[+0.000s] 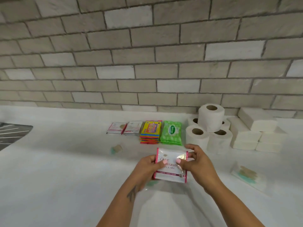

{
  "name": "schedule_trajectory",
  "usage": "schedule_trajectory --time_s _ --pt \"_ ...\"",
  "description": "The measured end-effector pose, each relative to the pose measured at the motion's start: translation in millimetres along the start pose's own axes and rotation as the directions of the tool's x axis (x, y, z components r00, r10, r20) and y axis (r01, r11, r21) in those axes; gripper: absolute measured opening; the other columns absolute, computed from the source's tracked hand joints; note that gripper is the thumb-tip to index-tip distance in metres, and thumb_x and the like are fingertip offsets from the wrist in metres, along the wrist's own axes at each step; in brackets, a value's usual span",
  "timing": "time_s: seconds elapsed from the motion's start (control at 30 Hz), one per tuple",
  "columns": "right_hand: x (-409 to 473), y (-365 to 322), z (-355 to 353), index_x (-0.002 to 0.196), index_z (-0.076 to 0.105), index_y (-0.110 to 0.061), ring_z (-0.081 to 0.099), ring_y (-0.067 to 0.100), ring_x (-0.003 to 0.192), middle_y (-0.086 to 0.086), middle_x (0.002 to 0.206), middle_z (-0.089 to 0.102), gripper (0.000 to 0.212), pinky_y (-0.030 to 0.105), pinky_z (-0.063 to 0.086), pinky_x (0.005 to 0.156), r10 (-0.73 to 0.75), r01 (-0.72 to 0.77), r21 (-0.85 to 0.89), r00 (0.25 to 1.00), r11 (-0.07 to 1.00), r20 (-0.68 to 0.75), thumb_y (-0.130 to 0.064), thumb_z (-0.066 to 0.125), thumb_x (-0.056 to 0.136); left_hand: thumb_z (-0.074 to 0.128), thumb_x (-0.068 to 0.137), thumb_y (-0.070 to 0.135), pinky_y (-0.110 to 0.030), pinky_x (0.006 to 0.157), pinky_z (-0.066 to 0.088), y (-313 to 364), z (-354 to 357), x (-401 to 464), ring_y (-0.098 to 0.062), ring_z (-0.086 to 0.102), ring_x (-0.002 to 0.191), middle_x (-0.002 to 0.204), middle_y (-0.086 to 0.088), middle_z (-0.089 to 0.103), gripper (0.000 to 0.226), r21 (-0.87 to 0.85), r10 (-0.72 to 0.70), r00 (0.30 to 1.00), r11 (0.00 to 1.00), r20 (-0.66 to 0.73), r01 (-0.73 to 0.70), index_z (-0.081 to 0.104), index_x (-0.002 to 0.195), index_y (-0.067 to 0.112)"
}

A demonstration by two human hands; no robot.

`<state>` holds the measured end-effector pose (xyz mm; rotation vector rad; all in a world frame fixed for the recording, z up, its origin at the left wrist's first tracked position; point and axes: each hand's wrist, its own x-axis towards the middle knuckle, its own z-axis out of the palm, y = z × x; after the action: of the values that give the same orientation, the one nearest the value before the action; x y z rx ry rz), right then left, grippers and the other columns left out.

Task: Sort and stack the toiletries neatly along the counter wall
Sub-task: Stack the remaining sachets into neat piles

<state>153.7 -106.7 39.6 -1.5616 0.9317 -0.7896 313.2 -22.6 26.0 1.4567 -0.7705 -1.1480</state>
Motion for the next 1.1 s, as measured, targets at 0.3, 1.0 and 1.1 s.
schedule_trajectory --time_s 0.3,1.0,1.1 --pt "70 -5 103 0.113 0.058 -0.026 0.042 0.006 0.113 -0.008 0.123 0.052 0.064 0.020 0.044 0.093 -0.613 0.635 -0.528 0.750 0.563 0.248 -0.030 0.079 0.052 0.060 0.090 0.023 -0.027 0.063 0.056 34 -113 50 -0.017 0.069 0.082 0.099 -0.006 0.072 0.020 -0.051 0.026 0.975 0.998 -0.221 -0.038 0.062 0.107 0.014" --pt "260 2 269 0.080 0.074 -0.036 0.069 0.010 0.080 -0.015 0.080 0.071 0.053 0.039 0.052 0.083 -0.561 0.686 -0.706 0.660 0.178 0.500 -0.010 0.086 0.036 0.050 0.093 0.008 -0.023 0.047 0.039 46 -288 220 -0.016 0.050 0.058 0.076 -0.004 0.061 0.021 0.289 0.044 0.891 0.952 -0.452 0.100 0.064 0.109 0.007" --pt "272 8 282 0.109 0.068 -0.035 0.058 0.013 0.110 -0.011 0.110 0.068 0.050 0.041 0.028 0.109 -0.478 0.669 -0.721 0.700 0.180 0.530 -0.004 0.069 0.070 0.052 0.092 0.011 -0.024 0.053 0.043 37 -297 236 -0.018 0.058 0.071 0.087 -0.004 0.067 0.023 0.387 0.114 0.863 0.916 -0.493 0.100 0.066 0.110 0.010"
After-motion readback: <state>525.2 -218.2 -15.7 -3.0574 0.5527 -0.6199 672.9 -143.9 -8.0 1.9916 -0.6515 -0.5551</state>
